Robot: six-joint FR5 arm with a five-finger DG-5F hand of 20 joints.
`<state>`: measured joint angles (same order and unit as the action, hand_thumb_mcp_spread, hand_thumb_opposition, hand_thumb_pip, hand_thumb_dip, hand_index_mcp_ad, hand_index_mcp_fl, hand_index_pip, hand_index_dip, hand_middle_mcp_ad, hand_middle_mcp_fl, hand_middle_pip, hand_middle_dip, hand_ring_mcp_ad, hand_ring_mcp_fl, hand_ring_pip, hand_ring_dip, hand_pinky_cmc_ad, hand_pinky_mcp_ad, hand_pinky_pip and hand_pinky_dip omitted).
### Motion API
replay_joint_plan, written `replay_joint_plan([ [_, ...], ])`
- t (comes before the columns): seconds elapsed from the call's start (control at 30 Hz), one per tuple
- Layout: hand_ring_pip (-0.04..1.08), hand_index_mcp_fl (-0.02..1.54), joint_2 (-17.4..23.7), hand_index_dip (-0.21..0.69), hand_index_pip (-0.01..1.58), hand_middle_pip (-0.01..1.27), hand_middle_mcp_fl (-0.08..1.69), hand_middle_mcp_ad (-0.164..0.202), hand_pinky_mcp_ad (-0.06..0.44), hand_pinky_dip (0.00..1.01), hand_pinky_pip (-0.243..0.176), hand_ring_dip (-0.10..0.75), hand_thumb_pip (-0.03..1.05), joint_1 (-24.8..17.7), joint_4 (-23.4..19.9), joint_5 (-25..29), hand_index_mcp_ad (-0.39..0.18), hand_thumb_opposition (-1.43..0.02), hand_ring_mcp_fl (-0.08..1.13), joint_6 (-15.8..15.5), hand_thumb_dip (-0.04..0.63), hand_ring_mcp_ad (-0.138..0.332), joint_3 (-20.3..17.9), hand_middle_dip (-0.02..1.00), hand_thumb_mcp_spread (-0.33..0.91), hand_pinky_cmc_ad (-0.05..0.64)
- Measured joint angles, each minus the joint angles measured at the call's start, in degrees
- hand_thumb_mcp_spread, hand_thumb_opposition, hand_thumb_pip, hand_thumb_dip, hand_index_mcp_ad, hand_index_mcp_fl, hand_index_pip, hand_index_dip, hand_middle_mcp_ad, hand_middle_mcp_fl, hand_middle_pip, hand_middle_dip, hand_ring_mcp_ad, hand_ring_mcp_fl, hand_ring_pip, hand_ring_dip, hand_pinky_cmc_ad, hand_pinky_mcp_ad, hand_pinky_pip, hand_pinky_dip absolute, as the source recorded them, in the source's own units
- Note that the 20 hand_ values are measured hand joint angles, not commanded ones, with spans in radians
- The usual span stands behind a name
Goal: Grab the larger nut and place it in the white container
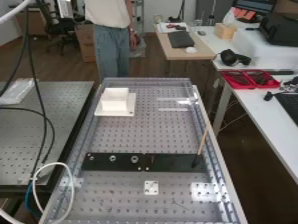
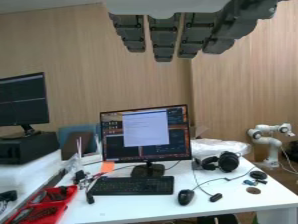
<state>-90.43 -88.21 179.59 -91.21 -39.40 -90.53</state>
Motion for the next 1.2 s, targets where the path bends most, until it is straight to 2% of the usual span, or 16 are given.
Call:
replay_joint_plan([
  [0.1, 0.01, 0.02, 0.1, 0.000, 0.01, 0.01, 0.05, 0.091, 0.051, 0.02, -0.010, 0.017, 0.03, 0.0, 0.0, 0.0, 0.005, -0.04, 0.01, 0.1, 0.000, 0.077, 0.0, 0.02, 0.01, 0.063],
  [0.17, 0.03, 0.02, 0.2, -0.003, 0.02, 0.04, 0.06, 0.075, 0.065, 0.11, -0.010, 0.021, 0.32, 0.0, 0.1, 0.0, 0.003, -0.25, 0.02, 0.1, 0.016, 0.080, -0.1, 0.04, 0.13, 0.066],
  [0.2, 0.02, 0.02, 0.2, -0.010, 0.03, 0.06, 0.06, 0.077, 0.080, 0.16, -0.010, 0.028, 0.39, 0.0, 0.1, 0.0, 0.003, -0.33, 0.01, 0.1, 0.024, 0.080, -0.1, 0.05, 0.17, 0.072],
  [0.27, 0.05, 0.02, 0.2, -0.030, 0.05, 0.09, 0.06, 0.075, 0.150, 0.30, -0.012, 0.061, 0.38, 0.0, 0.1, 0.1, 0.002, -0.46, 0.02, 0.1, 0.035, 0.077, -0.2, 0.11, 0.19, 0.127],
  [0.37, 0.07, 0.02, 0.3, -0.042, 0.07, 0.10, 0.06, 0.075, 0.229, 0.41, -0.028, 0.094, 0.40, 0.0, 0.1, 0.1, 0.000, -0.59, 0.02, 0.1, 0.033, 0.105, -0.3, 0.14, 0.20, 0.227],
  [0.43, 0.09, 0.04, 0.3, -0.042, 0.09, 0.12, 0.06, 0.075, 0.260, 0.47, -0.031, 0.106, 0.42, 0.0, 0.0, 0.1, 0.000, -0.64, 0.01, 0.2, 0.037, 0.140, -0.4, 0.18, 0.20, 0.269],
  [0.57, 0.09, 0.04, 0.4, -0.052, 0.09, 0.12, 0.06, 0.075, 0.314, 0.54, -0.061, 0.131, 0.44, -0.1, -0.3, 0.2, 0.000, -0.70, 0.01, 0.2, 0.033, 0.168, -0.8, 0.19, 0.20, 0.333],
  [0.67, 0.09, 0.04, 0.4, -0.052, 0.10, 0.13, 0.06, 0.075, 0.328, 0.57, -0.058, 0.134, 0.46, -0.2, -0.5, 0.4, 0.000, -0.73, 0.01, 0.3, 0.033, 0.176, -1.2, 0.20, 0.20, 0.346],
  [0.77, 0.10, 0.04, 0.7, -0.059, 0.10, 0.14, 0.06, 0.075, 0.344, 0.57, -0.075, 0.143, 0.46, -0.5, -0.7, 0.7, 0.000, -0.75, 0.01, 0.3, 0.033, 0.187, -1.6, 0.21, 0.19, 0.379],
  [0.97, 0.10, 0.06, 1.3, -0.061, 0.10, 0.14, 0.06, 0.075, 0.347, 0.59, -0.073, 0.147, 0.47, -1.2, -0.9, 1.6, 0.000, -0.76, 0.01, 0.2, 0.033, 0.187, -2.3, 0.21, 0.20, 0.382],
  [1.07, 0.09, 0.06, 1.6, -0.061, 0.10, 0.14, 0.06, 0.075, 0.347, 0.58, -0.091, 0.147, 0.47, -1.7, -0.7, 2.1, 0.000, -0.76, 0.01, 0.0, 0.033, 0.183, -2.4, 0.21, 0.18, 0.393],
  [1.2, 0.09, 0.05, 1.8, -0.061, 0.10, 0.14, 0.06, 0.087, 0.340, 0.58, -0.091, 0.147, 0.47, -2.3, -0.4, 2.6, 0.000, -0.76, 0.01, -0.2, 0.033, 0.202, -2.5, 0.21, 0.18, 0.394],
])
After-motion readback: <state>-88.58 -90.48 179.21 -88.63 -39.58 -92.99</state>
